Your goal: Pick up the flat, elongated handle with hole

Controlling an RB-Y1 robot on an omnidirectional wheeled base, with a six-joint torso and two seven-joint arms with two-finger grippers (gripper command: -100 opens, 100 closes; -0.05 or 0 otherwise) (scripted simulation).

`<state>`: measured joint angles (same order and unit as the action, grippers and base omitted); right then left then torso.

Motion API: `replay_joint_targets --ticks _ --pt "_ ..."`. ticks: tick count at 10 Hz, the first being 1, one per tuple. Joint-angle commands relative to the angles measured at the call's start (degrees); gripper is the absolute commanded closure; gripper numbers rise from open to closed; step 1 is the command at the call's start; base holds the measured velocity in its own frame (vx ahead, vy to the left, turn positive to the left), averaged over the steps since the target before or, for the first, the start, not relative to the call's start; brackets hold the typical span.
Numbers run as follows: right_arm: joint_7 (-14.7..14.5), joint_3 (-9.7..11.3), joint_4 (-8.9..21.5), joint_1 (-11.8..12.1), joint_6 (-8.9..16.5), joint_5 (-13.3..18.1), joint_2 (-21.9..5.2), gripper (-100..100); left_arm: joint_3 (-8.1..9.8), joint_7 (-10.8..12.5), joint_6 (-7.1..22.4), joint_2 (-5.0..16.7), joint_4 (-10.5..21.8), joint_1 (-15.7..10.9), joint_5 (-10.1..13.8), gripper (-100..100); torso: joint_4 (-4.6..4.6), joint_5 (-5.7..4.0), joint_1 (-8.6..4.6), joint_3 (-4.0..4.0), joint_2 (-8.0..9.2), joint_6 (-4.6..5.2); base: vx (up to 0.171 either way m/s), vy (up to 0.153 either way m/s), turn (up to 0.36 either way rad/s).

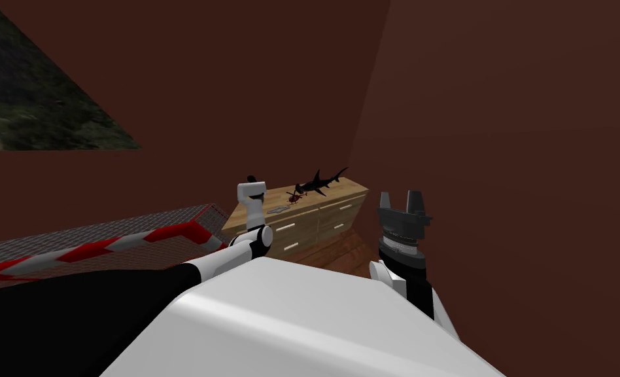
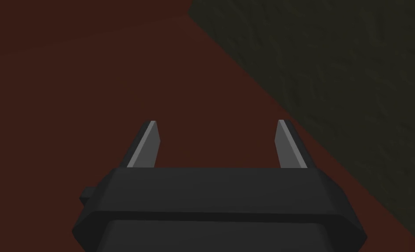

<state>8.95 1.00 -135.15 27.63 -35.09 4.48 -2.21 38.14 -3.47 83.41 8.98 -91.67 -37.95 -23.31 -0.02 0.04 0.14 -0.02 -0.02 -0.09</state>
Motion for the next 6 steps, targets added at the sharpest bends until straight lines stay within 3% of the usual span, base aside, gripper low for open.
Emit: replay_joint_targets --ticks 1,6 --pt "0.0 0.0 0.0 0.0 0.0 0.0 0.0 0 1.17 0.0 2.9 -0.5 1.9 -0.4 0.3 -100 0.00 0.00 0.00 0.00 0.00 0.00 0.007 0.040 -0.167" --pt "0.0 0.0 0.0 0.0 0.0 0.0 0.0 0 2.89 0.0 10.3 -1.0 4.8 -1.4 0.7 -100 0.00 0.01 0.04 0.00 -0.01 0.02 0.007 0.046 -0.095"
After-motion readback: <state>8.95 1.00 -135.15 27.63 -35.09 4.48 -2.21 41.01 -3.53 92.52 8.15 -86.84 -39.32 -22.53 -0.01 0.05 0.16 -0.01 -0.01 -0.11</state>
